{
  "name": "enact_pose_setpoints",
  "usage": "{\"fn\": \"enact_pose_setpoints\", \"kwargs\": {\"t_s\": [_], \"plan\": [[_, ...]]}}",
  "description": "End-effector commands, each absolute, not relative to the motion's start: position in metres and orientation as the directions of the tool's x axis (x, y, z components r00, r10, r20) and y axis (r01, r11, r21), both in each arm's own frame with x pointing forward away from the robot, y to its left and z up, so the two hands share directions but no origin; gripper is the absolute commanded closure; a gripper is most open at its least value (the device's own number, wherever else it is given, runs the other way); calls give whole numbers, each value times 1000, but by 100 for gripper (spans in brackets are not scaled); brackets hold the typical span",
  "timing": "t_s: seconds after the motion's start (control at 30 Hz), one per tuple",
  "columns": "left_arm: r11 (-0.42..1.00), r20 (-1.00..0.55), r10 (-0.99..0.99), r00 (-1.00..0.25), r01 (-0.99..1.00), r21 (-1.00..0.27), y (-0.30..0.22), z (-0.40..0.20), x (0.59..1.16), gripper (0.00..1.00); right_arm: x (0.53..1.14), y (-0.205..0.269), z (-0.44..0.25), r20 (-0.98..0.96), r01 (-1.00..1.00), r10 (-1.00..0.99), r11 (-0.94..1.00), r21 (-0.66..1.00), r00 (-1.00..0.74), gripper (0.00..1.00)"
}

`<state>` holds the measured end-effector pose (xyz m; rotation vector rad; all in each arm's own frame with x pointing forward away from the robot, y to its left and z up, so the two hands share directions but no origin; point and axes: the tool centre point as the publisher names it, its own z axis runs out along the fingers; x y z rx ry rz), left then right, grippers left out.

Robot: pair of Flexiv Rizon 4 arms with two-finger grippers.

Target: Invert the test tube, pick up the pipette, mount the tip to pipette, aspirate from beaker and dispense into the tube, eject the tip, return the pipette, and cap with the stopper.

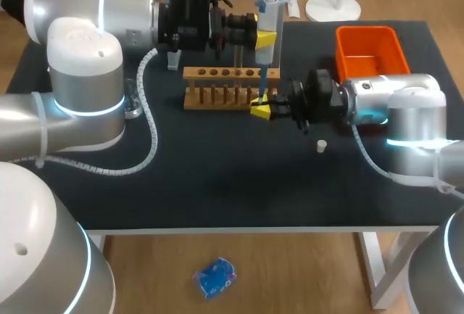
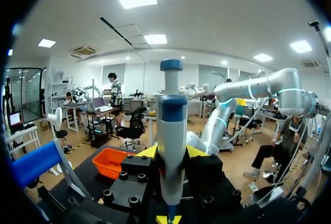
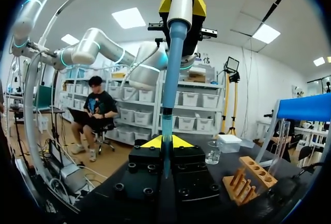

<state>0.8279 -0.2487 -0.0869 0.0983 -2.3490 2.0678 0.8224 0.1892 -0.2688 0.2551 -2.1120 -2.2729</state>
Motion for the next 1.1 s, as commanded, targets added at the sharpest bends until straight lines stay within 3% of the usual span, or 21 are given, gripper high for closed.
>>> {"fn": "enact_pose_setpoints", "kwargs": {"t_s": [0.03, 0.37, 1.1], "plan": [[123, 49, -41, -998, -54, -991, -249, -92, 828, 100, 822, 188, -260, -116, -109, -132, -60, 992, -984, 100], [123, 49, -41, -998, -54, -991, -249, -92, 828, 100, 826, 188, -252, -158, -154, -131, -35, 987, -979, 100], [123, 49, -41, -998, -54, -991, -249, -92, 828, 100, 826, 189, -241, -60, -50, -120, -82, 995, -991, 100]]}}
